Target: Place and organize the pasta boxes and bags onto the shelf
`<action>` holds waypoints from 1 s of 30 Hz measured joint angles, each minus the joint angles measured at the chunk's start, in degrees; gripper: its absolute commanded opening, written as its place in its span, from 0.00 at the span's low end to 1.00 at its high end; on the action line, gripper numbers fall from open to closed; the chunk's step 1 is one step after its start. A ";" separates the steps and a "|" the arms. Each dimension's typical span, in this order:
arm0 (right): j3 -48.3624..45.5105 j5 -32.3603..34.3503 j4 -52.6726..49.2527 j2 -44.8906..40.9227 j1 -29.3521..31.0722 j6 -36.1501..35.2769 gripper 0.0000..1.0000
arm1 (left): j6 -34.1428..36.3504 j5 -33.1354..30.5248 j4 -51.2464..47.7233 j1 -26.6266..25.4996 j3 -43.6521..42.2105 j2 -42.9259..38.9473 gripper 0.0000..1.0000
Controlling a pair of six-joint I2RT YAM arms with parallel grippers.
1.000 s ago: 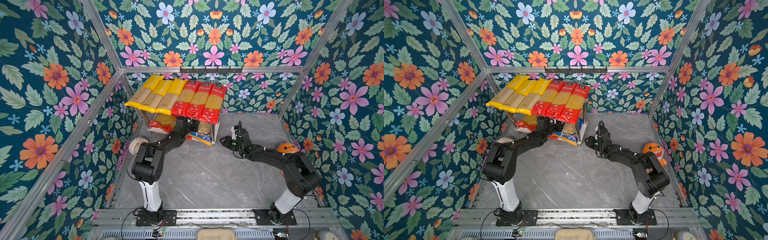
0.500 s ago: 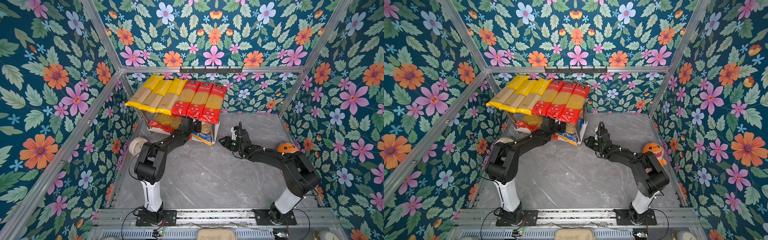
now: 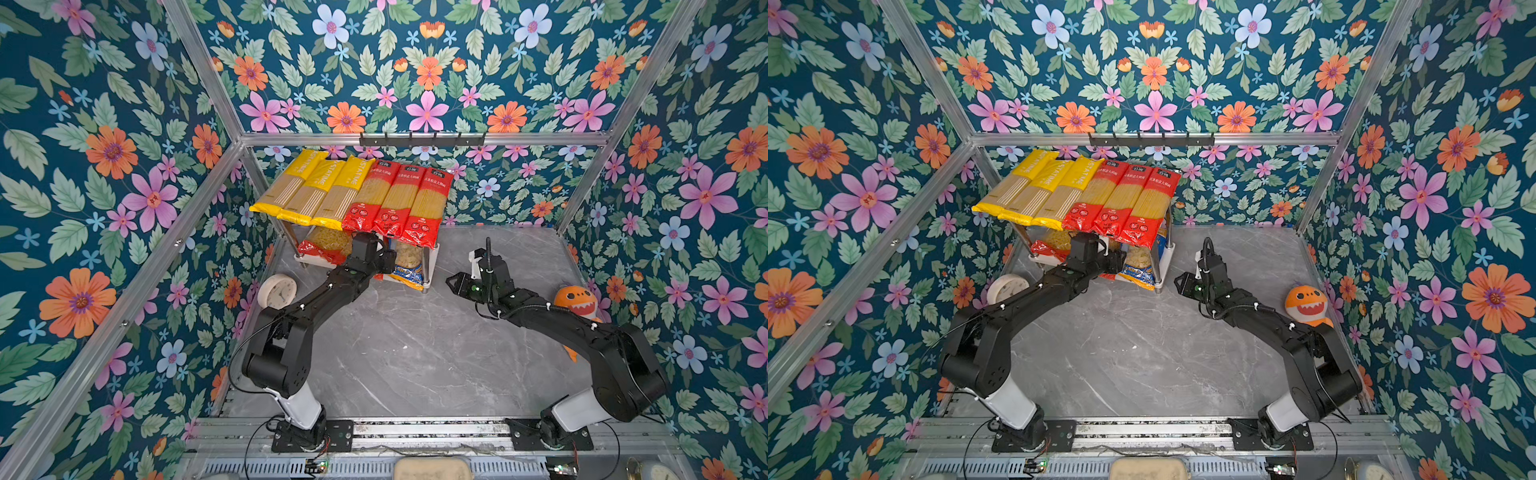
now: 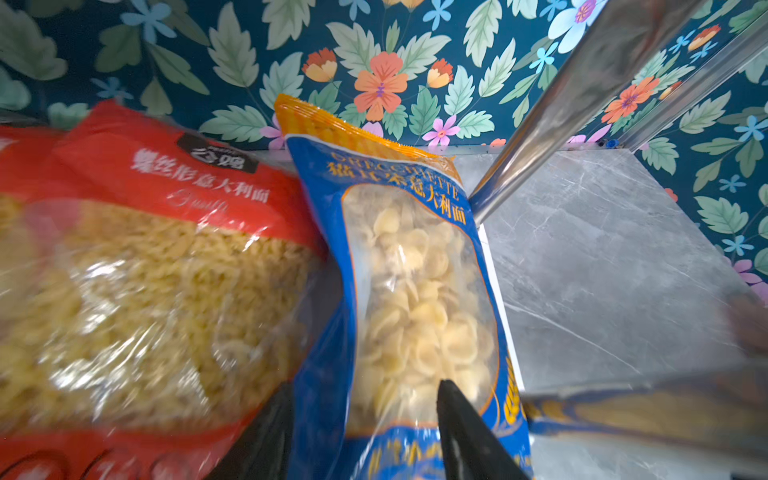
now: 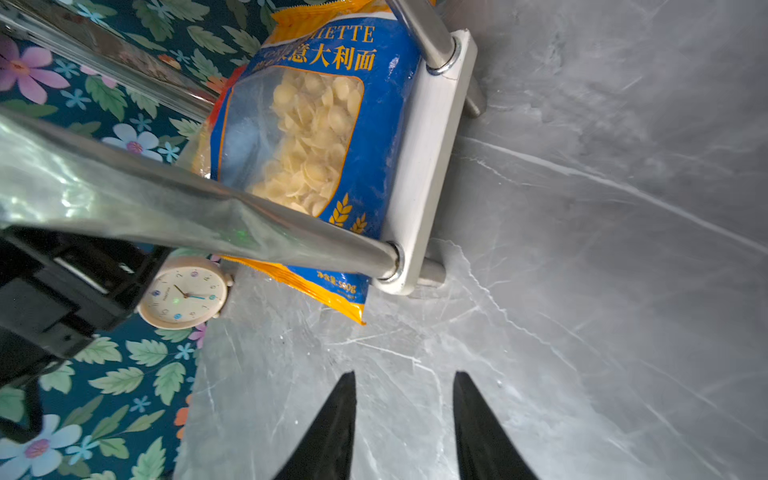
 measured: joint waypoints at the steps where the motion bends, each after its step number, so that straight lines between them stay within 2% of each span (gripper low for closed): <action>1: -0.26 0.85 -1.38 -1.07 0.00 -1.07 0.41 | -0.63 -0.04 -0.24 0.00 -1.27 -1.22 0.57; 7: -1.55 5.99 -9.68 -7.04 0.00 -7.41 0.43 | -4.09 -0.79 -1.38 -0.37 -11.30 -10.67 0.57; 10: -2.12 8.85 -13.84 -9.60 0.00 -9.51 0.56 | -4.68 -1.90 -1.70 -1.18 -16.48 -16.48 0.57; 17: -5.66 14.45 -21.66 -16.96 0.00 -11.43 0.71 | -5.84 -5.90 -3.15 -2.78 -28.41 -31.08 0.58; 24: -9.57 18.16 -25.00 -22.75 -0.07 -12.66 0.81 | -6.80 -14.03 -3.74 -4.57 -38.05 -43.34 0.65; 28: -11.52 20.68 -26.08 -24.70 -0.50 -13.77 0.97 | -6.23 -20.41 -3.28 -6.60 -42.05 -47.87 0.69; 30: -12.94 22.84 -25.59 -26.18 -1.03 -14.23 0.99 | -4.76 -24.74 -1.86 -6.93 -44.24 -49.46 0.73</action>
